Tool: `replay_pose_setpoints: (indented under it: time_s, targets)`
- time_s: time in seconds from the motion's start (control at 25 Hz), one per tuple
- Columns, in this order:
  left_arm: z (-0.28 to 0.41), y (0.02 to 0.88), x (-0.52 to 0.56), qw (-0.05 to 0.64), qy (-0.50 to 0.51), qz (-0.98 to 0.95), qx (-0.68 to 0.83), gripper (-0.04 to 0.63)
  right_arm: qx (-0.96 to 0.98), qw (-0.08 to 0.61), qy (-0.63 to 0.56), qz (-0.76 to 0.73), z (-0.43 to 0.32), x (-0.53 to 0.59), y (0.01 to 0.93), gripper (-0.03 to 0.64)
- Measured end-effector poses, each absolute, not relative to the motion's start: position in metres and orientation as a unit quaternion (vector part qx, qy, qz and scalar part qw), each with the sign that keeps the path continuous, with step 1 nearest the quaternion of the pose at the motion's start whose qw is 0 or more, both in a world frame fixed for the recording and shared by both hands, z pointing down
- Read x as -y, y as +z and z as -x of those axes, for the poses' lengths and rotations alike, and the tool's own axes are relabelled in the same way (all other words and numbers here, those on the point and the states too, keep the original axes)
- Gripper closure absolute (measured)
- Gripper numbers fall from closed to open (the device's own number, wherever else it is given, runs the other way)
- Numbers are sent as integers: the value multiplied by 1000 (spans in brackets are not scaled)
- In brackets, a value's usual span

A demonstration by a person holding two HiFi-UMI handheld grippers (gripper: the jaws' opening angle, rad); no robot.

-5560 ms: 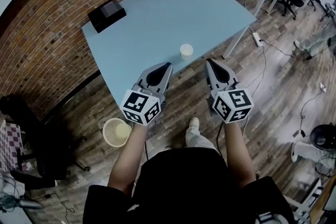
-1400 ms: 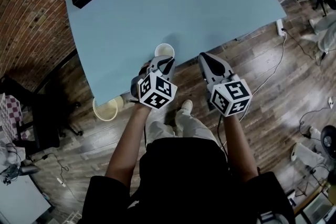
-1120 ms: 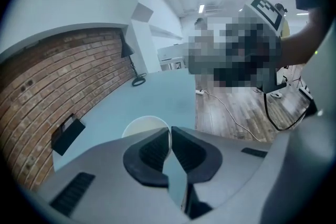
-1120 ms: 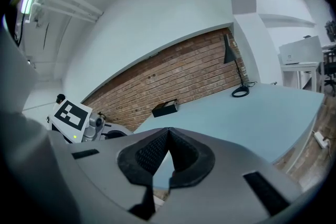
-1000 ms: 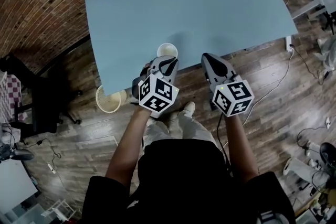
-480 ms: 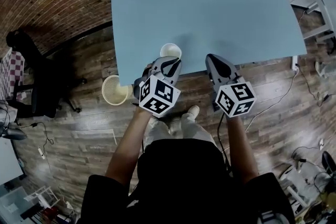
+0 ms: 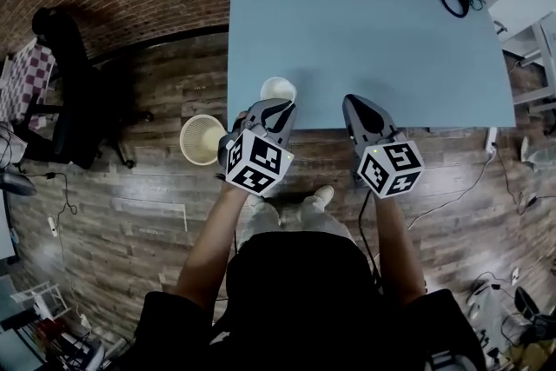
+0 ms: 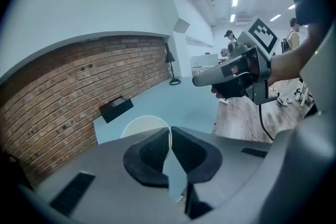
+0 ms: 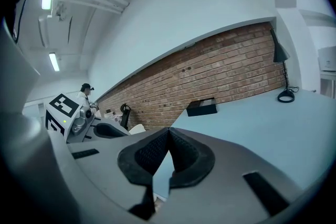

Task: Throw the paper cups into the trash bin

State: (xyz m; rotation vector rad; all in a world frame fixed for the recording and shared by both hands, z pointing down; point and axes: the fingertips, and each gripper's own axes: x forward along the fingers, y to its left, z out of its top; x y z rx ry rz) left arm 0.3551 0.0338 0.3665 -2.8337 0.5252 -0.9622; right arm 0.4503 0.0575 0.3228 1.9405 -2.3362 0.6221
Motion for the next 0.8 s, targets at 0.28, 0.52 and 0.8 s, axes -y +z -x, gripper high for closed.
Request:
replay_pose_setpoints:
  time_s: [0.28, 0.52, 0.8]
  targets:
    - [-293, 356, -23, 40, -304, 929, -206, 569, 769, 28, 186, -611, -397, -42, 307, 612]
    - [-236, 354, -14, 34, -299, 927, -222, 569, 778, 33, 179, -602, -343, -31, 301, 612]
    - [-175, 351, 2, 28, -293, 925, -240, 569, 788, 36, 168, -591, -285, -15, 293, 612]
